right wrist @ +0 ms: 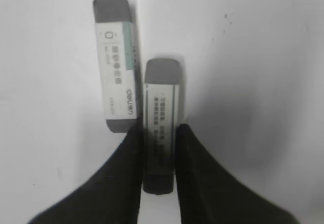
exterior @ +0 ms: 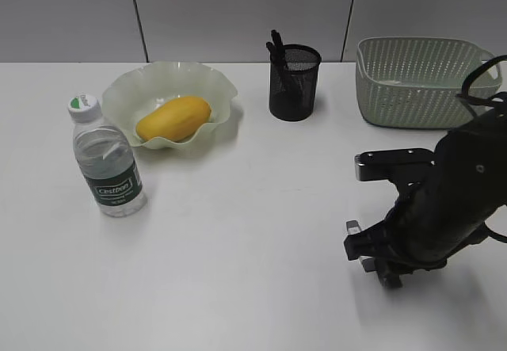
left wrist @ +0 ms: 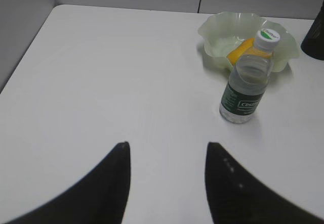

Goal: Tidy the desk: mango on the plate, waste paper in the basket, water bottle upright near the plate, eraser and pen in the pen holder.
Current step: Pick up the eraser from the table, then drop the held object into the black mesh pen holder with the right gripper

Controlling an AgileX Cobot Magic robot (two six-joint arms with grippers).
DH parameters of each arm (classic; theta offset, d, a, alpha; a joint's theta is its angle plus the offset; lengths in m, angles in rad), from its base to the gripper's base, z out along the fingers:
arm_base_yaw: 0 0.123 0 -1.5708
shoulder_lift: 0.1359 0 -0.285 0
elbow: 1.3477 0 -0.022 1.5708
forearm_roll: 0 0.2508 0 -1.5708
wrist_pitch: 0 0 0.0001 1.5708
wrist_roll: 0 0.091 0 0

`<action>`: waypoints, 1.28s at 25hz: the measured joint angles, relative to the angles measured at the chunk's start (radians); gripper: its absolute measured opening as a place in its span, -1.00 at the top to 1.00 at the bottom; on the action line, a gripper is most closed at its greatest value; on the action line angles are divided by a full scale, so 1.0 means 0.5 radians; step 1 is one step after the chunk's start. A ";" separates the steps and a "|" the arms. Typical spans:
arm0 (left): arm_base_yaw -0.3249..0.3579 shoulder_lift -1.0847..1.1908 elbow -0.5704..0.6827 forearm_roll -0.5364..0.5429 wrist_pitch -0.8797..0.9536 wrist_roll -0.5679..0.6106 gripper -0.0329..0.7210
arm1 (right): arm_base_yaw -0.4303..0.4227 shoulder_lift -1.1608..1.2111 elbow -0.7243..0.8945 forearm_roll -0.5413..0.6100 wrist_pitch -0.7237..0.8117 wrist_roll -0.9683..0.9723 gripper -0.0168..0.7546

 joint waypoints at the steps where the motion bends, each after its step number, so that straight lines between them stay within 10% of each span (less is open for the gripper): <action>1: 0.000 0.000 0.000 0.000 0.000 0.000 -0.04 | 0.000 -0.033 0.000 -0.023 -0.002 0.000 0.54; 9: 0.000 0.000 0.000 0.000 0.000 0.000 -0.04 | 0.000 -0.399 -0.135 -0.366 -0.108 0.000 0.54; 16: 0.000 0.000 0.000 0.000 0.000 0.000 -0.04 | -0.056 0.057 -1.102 -0.722 -0.368 0.000 0.54; 28: 0.000 0.000 0.000 0.000 0.000 0.000 0.06 | -0.143 1.029 -2.352 -0.621 0.032 -0.201 0.54; 32: 0.000 0.000 0.000 0.000 0.000 0.000 0.11 | -0.159 1.103 -2.406 -0.482 0.039 -0.314 0.17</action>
